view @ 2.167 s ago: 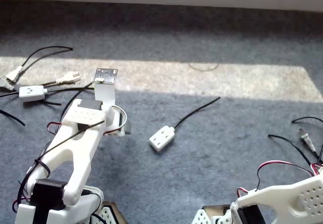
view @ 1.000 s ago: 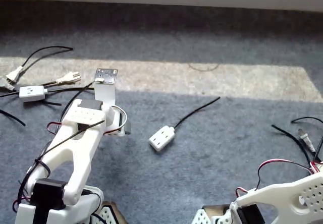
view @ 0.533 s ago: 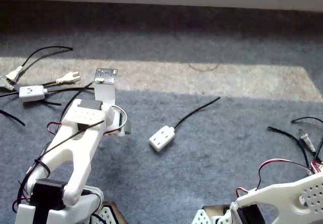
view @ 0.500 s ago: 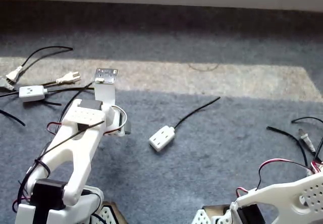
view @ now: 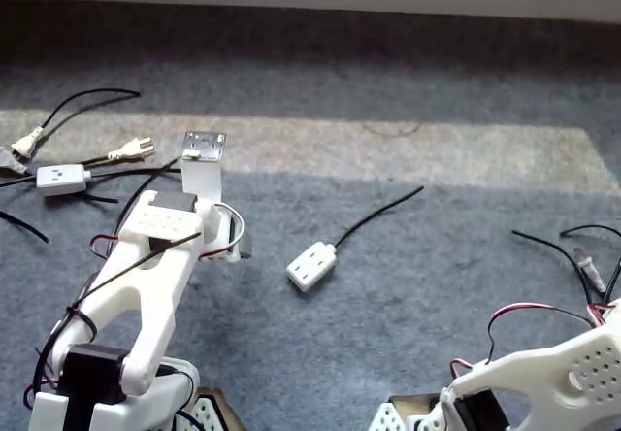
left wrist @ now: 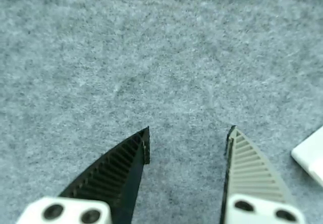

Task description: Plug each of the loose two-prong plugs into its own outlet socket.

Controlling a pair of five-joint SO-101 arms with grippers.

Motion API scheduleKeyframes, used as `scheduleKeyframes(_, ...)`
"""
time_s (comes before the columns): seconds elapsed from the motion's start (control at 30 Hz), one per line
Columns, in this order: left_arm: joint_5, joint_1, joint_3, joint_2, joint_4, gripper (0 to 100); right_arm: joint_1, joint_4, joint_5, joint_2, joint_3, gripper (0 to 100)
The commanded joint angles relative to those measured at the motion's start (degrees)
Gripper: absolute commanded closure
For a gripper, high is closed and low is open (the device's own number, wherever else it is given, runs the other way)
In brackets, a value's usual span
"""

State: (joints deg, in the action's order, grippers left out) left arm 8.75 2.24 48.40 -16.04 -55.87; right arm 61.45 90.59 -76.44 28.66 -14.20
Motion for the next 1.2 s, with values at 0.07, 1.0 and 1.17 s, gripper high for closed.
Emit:
scheduleKeyframes(0.07,0.70,-0.48,-1.27,-1.71,0.70,75,-8.75,10.33,6.42,-10.77,-2.33,97.5)
scheduleKeyframes(1.0,1.32,-7.43,-1.63,-1.80,1.23,75,-86.20,-6.99,69.10,-42.68,36.53,97.5)
scheduleKeyframes(1.17,8.88,-14.99,-1.80,-1.80,2.37,75,-98.33,-8.13,65.58,-40.48,41.54,97.5)
